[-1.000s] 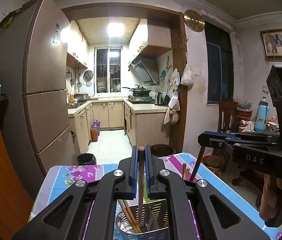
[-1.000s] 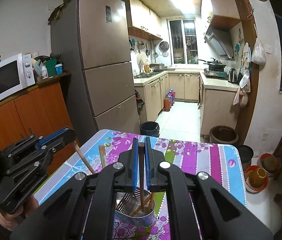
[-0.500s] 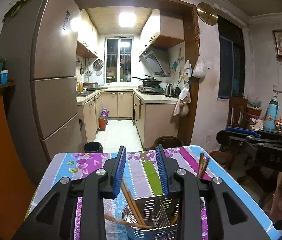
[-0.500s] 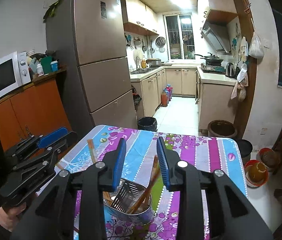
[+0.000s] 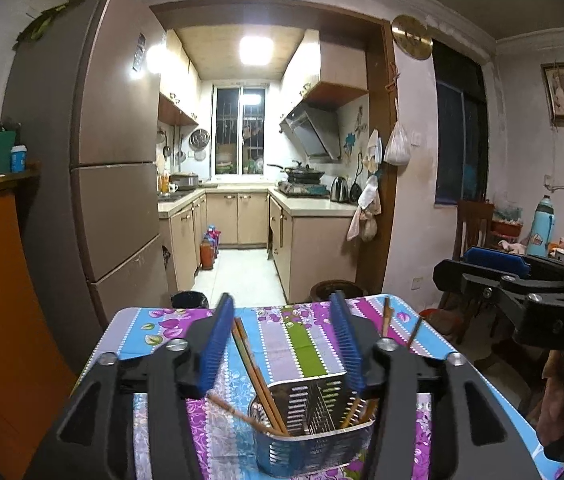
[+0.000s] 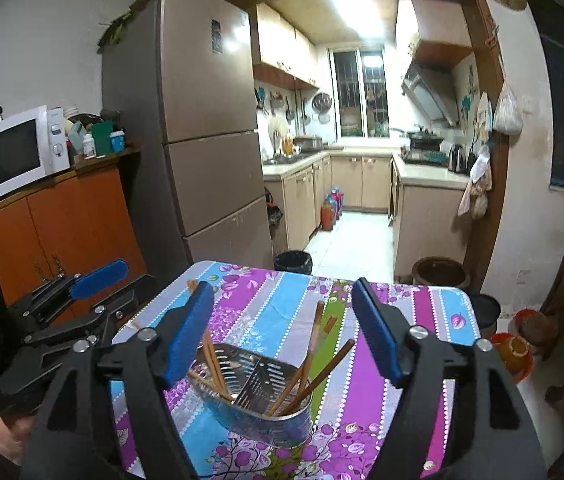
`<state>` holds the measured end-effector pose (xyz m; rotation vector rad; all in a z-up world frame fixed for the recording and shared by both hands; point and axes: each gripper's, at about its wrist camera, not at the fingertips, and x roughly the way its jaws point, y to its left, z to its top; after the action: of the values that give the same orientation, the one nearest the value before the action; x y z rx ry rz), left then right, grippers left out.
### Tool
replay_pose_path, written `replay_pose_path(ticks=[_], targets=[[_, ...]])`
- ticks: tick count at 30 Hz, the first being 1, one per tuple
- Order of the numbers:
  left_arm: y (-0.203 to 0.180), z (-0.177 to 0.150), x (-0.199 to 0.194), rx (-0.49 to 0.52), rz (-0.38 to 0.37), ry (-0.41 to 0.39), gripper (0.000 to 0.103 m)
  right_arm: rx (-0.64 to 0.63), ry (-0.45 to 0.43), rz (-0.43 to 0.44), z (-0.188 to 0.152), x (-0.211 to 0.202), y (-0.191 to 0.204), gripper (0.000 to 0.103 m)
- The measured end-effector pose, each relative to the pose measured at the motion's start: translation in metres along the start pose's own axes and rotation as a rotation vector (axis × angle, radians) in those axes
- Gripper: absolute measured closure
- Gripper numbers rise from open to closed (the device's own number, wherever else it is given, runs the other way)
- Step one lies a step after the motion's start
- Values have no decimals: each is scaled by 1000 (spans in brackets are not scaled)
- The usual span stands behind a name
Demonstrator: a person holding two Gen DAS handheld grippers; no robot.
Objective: Organize utensils
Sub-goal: 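Lower the chopsticks into the holder and open both tools, then withdraw both open tools from the holder back toward the chopsticks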
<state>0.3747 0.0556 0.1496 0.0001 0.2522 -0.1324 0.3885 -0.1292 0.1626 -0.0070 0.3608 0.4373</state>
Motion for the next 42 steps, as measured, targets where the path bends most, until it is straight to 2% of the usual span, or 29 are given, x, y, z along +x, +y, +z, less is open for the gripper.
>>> replay_pose_path(ticks=[1, 7, 12, 17, 19, 24, 27, 33, 42], targets=[[0, -3, -9, -2, -4, -10, 38, -5, -8, 1, -3, -8, 2, 31], [-10, -38, -90, 52, -25, -77, 21, -63, -68, 14, -42, -85, 25, 18], [-15, -78, -146, 49, -59, -74, 19, -86, -95, 31, -91, -151, 40, 16], [-26, -132, -182, 60, -77, -26, 19, -91, -95, 29, -149, -188, 46, 17], [-31, -151, -187, 69, -73, -1, 19, -91, -78, 26, -176, -196, 47, 25], [-30, -211, -196, 49, -68, 85, 19, -96, -14, -29, -240, -203, 44, 63], [-28, -240, -196, 40, -57, 133, 19, -50, 56, -52, -281, -192, 33, 76], [-24, -284, -202, 45, -29, 185, 20, -31, 130, -72, -330, -174, 35, 89], [-28, -306, -205, 58, -58, 195, 30, -49, 151, -124, -355, -158, 30, 91]])
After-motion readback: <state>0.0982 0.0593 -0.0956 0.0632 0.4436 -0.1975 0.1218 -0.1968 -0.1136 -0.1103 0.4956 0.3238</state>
